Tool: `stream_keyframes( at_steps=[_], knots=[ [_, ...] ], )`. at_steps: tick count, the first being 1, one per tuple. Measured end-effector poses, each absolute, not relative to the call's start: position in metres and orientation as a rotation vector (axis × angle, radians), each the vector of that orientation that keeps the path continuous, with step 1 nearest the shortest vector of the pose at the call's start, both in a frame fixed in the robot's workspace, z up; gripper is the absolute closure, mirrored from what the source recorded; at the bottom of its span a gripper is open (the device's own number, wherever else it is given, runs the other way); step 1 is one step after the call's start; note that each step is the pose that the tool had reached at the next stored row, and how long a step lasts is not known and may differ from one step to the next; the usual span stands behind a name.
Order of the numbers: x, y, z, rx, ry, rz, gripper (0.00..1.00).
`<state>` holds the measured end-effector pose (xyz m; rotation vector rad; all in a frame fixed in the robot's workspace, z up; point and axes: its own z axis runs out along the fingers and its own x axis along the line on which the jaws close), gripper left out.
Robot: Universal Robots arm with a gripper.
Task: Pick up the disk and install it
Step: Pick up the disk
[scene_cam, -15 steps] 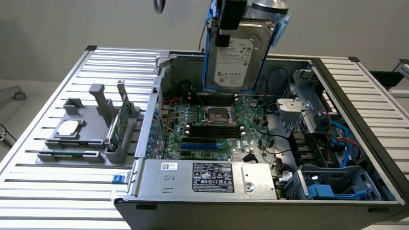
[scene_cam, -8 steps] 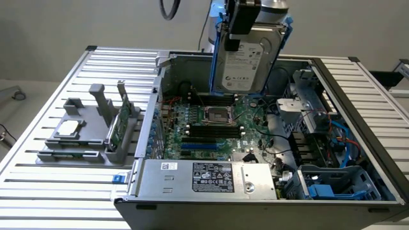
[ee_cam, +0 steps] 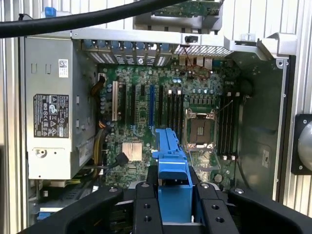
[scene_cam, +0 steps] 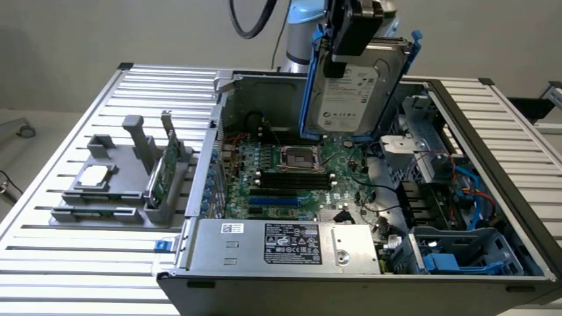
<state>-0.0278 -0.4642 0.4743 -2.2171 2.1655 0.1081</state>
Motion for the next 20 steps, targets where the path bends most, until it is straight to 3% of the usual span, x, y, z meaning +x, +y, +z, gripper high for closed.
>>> stream_keyframes(
  at_steps=[20],
  knots=[
    [0.019, -0.502, 0.474, -2.206, 2.154, 0.131, 0.68]
  ],
)
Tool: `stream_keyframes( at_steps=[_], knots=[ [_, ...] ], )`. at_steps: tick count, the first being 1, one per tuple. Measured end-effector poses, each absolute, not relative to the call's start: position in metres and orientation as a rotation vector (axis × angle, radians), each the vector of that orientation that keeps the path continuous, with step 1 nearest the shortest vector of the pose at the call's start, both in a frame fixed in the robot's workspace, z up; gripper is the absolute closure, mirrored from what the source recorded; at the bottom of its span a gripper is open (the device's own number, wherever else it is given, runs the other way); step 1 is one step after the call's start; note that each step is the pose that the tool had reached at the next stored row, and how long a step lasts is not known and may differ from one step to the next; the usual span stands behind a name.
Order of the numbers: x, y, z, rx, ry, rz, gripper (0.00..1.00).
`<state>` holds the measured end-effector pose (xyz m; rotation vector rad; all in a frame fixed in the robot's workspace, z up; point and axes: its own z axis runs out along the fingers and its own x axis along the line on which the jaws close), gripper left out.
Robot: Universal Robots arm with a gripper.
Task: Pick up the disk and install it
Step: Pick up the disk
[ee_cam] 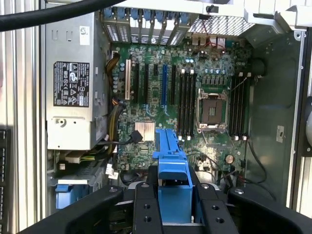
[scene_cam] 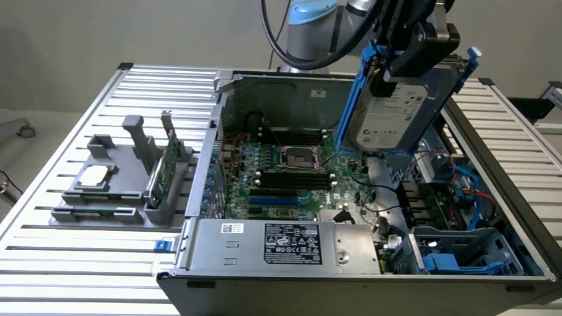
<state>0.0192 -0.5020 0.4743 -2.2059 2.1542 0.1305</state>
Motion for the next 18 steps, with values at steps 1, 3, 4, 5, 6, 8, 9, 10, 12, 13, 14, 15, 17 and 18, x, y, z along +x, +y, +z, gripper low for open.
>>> stream_keyframes(
  at_steps=[1, 3, 4, 5, 6, 8, 9, 10, 12, 13, 14, 15, 17, 18],
  knots=[
    [0.022, -0.504, 0.474, -2.206, 2.154, 0.131, 0.68],
    [0.026, -0.510, 0.474, -2.206, 2.154, 0.131, 0.68],
    [0.028, -0.512, 0.474, -2.206, 2.154, 0.131, 0.68],
    [0.030, -0.515, 0.474, -2.206, 2.154, 0.131, 0.68],
    [0.032, -0.518, 0.474, -2.206, 2.154, 0.131, 0.68],
    [0.035, -0.524, 0.474, -2.206, 2.154, 0.131, 0.68],
    [0.037, -0.526, 0.474, -2.206, 2.154, 0.131, 0.68],
    [0.039, -0.530, 0.474, -2.206, 2.154, 0.131, 0.68],
    [0.042, -0.535, 0.474, -2.206, 2.154, 0.131, 0.68],
    [0.044, -0.538, 0.474, -2.206, 2.154, 0.131, 0.68],
    [0.045, -0.541, 0.474, -2.206, 2.154, 0.131, 0.68],
    [0.047, -0.544, 0.474, -2.206, 2.154, 0.131, 0.68],
    [0.049, -0.551, 0.474, -2.206, 2.154, 0.131, 0.68],
    [0.051, -0.554, 0.474, -2.206, 2.154, 0.131, 0.68]
  ],
)
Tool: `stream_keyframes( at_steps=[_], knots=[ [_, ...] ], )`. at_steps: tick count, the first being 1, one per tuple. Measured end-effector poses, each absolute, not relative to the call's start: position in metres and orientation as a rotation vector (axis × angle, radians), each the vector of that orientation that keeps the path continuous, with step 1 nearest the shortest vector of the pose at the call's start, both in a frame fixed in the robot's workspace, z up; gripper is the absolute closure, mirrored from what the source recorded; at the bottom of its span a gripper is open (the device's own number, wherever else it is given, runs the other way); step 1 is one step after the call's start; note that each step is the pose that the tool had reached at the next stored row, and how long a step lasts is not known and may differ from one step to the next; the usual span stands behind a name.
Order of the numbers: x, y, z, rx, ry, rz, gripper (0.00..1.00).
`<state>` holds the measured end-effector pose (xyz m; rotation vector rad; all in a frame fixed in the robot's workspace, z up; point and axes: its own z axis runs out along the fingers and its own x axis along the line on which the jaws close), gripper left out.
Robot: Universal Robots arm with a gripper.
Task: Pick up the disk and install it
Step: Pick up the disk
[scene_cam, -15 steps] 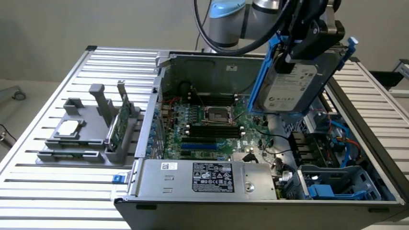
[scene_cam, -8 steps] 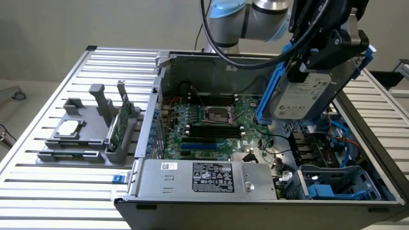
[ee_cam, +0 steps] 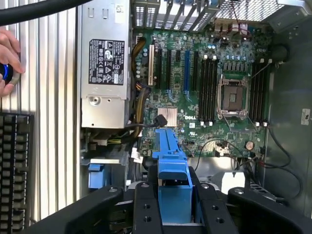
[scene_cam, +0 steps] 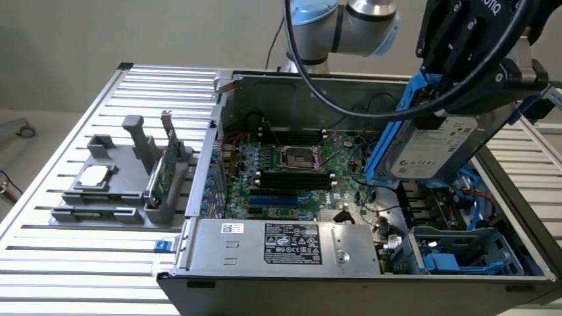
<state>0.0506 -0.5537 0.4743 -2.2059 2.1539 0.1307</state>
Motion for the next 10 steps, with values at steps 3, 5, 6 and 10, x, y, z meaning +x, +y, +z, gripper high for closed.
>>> stream_keyframes(
  at_steps=[3, 5, 6, 10],
  knots=[
    [0.054, -0.563, 0.474, -2.206, 2.154, 0.131, 0.68],
    [0.056, -0.569, 0.474, -2.206, 2.154, 0.131, 0.68],
    [0.057, -0.572, 0.474, -2.206, 2.154, 0.131, 0.68],
    [0.060, -0.580, 0.474, -2.206, 2.154, 0.131, 0.68]
  ],
)
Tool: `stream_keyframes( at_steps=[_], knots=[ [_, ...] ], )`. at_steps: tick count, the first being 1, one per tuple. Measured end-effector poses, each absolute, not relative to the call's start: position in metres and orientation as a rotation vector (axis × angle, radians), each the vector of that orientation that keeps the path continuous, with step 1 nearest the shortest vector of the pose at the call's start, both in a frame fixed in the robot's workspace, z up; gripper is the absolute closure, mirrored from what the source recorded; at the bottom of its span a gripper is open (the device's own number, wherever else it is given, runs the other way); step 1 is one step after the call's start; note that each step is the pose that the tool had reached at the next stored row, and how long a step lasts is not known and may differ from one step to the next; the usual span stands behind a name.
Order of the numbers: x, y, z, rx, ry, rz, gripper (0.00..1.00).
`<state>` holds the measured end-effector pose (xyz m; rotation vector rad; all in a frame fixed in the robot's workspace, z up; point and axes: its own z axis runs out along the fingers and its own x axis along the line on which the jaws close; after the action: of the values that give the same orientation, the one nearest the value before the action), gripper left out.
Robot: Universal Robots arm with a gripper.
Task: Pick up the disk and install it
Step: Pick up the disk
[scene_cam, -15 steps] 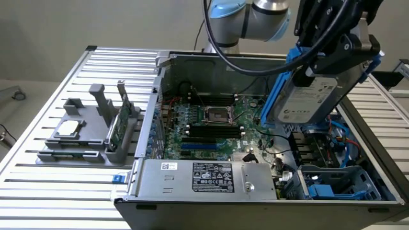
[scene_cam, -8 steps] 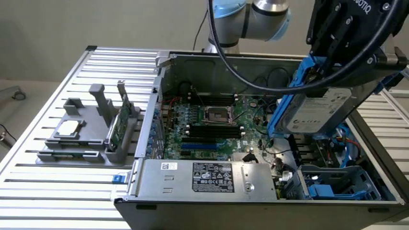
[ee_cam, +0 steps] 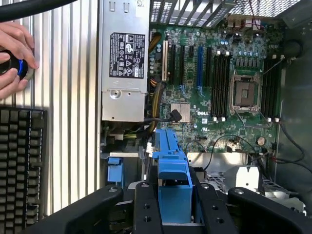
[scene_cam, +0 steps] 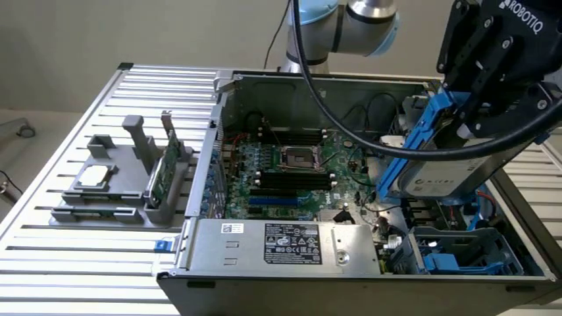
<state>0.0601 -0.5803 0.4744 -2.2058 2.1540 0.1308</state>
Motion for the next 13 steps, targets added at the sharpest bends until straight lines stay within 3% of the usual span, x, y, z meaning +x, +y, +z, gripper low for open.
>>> stream_keyframes(
  at_steps=[13],
  knots=[
    [0.0557, -0.5779, 0.4754, -2.207, 2.152, 0.131, 0.68]
  ],
)
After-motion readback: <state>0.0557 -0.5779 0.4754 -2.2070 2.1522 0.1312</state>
